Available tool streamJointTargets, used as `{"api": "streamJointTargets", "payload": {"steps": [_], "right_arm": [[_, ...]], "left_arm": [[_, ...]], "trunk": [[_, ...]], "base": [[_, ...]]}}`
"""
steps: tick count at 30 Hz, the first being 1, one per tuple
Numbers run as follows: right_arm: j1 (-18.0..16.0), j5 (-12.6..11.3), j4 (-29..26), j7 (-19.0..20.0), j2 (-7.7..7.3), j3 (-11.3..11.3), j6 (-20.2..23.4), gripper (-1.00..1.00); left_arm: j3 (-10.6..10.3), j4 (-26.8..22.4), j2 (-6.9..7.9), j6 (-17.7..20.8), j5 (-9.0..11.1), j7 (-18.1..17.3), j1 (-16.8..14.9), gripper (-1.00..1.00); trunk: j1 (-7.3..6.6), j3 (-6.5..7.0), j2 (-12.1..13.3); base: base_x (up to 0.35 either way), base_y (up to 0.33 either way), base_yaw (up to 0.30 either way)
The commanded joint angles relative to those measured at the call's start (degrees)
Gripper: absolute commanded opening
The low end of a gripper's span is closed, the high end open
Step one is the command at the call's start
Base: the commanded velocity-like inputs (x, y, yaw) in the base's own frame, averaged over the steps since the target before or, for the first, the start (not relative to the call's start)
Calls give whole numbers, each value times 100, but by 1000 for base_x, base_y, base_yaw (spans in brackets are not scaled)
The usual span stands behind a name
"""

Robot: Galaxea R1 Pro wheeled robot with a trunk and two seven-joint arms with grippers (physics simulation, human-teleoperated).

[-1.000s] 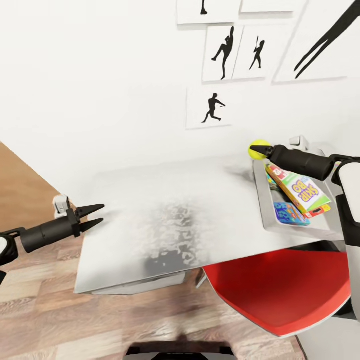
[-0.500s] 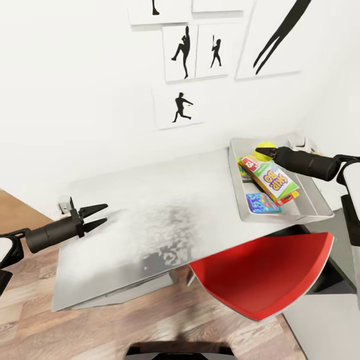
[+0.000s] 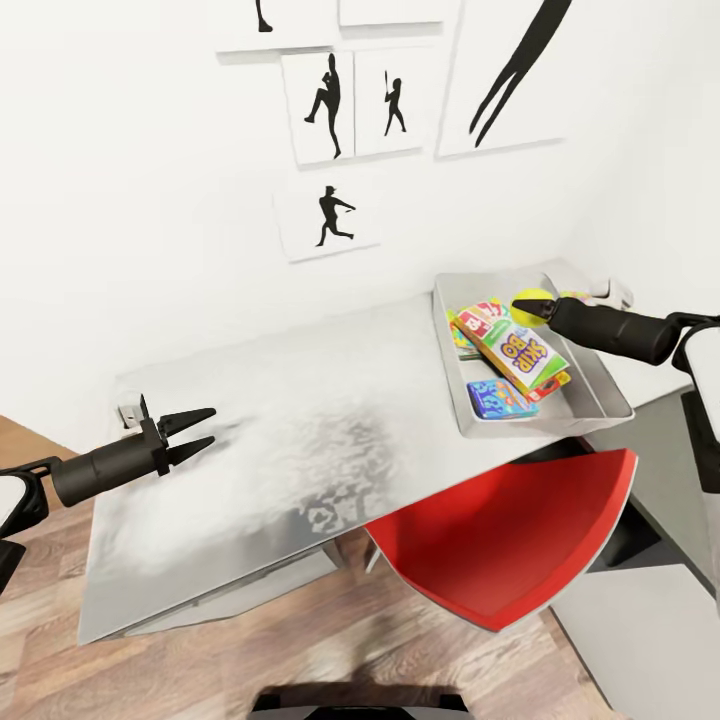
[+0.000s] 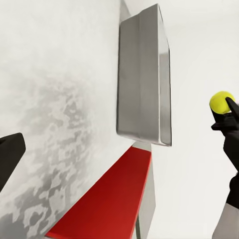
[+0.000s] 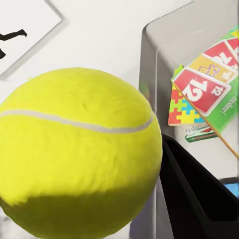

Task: Put all the toys in the child's room - the three board games (two on the bed and one on the table), the two jigsaw puzzles on the table, and the tennis ball on the table - inside the toy box on the table in the child's room.

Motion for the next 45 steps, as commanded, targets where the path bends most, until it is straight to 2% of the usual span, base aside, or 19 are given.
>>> {"api": "streamJointTargets", "payload": {"steps": [1, 9, 14, 15, 16, 20, 25, 31, 45], "right_arm": [[2, -65, 14, -56, 0, 2, 22, -100], [51, -70, 451, -65, 15, 42, 19, -100], [64, -77, 868, -66, 32, 207, 12, -100], [67, -79, 991, -66, 46, 383, 4, -100], [67, -79, 991, -66, 46, 383, 4, -100], [71, -76, 1122, -67, 86, 740, -19, -100], [72, -69, 1231, -72, 157, 907, -162, -100], [73, -70, 1375, -75, 232, 985, -425, -100], [73, -71, 1568, -76, 290, 1025, -564, -100]], "left_arm": [[4, 2, 1, 20, -47, -49, -3, 100], [4, 2, 0, 20, -49, -49, -3, 100], [4, 2, 0, 20, -49, -49, -1, 100], [4, 2, 0, 20, -49, -49, -3, 100], [4, 2, 0, 20, -49, -49, -3, 100], [4, 2, 0, 20, -48, -49, -3, 100], [4, 0, 0, 20, -49, -49, -3, 100], [4, -4, 0, 20, -49, -49, -4, 100], [4, -7, 0, 20, -49, -49, -6, 100]], "trunk": [[3, -8, -10], [3, -8, -10], [3, -7, -10], [3, -7, -10], [3, -7, -10], [3, -7, -10], [3, -7, -10], [3, -7, -10], [3, -7, -10]], "base": [[0, 0, -25], [0, 0, -13], [0, 0, -4], [0, 0, -2], [0, 0, -2], [0, 0, -1], [0, 0, 0], [0, 0, 0], [0, 0, 0]]}}
